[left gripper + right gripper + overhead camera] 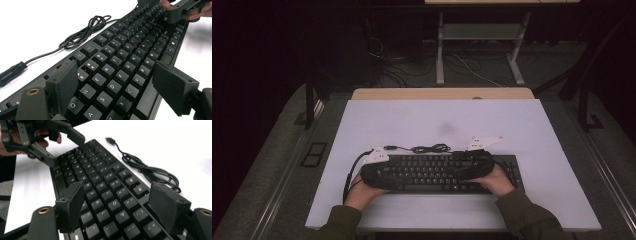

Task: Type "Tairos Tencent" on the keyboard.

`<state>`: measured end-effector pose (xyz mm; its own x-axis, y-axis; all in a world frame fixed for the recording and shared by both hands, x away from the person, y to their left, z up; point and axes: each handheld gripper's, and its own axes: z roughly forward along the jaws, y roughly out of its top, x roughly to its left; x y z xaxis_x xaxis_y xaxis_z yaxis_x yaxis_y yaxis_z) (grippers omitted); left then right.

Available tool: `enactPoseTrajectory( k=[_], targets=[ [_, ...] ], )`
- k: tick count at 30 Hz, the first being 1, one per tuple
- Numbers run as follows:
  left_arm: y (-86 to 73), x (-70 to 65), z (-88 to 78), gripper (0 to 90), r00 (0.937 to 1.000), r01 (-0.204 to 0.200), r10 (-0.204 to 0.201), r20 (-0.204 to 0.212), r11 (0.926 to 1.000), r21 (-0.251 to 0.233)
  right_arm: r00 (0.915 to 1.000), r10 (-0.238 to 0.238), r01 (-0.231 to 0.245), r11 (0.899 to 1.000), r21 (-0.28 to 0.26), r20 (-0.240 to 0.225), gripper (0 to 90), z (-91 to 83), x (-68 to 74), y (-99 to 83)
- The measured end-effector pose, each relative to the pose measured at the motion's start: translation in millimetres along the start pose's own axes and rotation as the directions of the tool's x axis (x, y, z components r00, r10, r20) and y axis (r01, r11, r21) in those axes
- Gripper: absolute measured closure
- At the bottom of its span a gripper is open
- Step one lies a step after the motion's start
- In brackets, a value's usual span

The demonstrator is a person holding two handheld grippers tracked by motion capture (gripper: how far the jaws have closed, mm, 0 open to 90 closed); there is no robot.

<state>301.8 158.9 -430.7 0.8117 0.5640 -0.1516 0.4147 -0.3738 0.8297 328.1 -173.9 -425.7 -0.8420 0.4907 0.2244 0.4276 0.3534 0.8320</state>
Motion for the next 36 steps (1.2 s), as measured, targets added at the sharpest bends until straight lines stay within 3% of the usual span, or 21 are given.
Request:
enactPoseTrajectory(
  k=[15, 18, 23, 36],
  targets=[
    [0.2, 1.7, -3.4, 27.2, 0.9998, -0.018, 0.018, -0.005, 0.9998, -0.010, 1.0000, 0.007, -0.008, 0.999, -0.040, -0.003, 27.1, 8.2, -2.2, 7.6],
    [-0.6, 3.1, -4.6, 33.0, 0.9995, -0.030, 0.030, -0.008, 0.9996, -0.001, 0.9999, 0.014, -0.014, 0.999, -0.039, 0.000, 27.1, 7.8, -2.8, 7.1],
    [-2.5, 6.8, -6.8, 50.2, 0.9998, -0.022, 0.022, -0.003, 0.9997, 0.012, 0.9999, 0.010, -0.011, 0.999, -0.035, -0.003, 27.1, 9.0, -1.7, 6.5],
    [-7.1, 14.4, -10.0, 76.7, 0.9993, -0.026, 0.028, -0.027, 0.9966, 0.078, 1.0000, 0.006, -0.006, 1.000, -0.029, 0.004, 27.1, 10.6, -0.7, 6.2]
  ],
)
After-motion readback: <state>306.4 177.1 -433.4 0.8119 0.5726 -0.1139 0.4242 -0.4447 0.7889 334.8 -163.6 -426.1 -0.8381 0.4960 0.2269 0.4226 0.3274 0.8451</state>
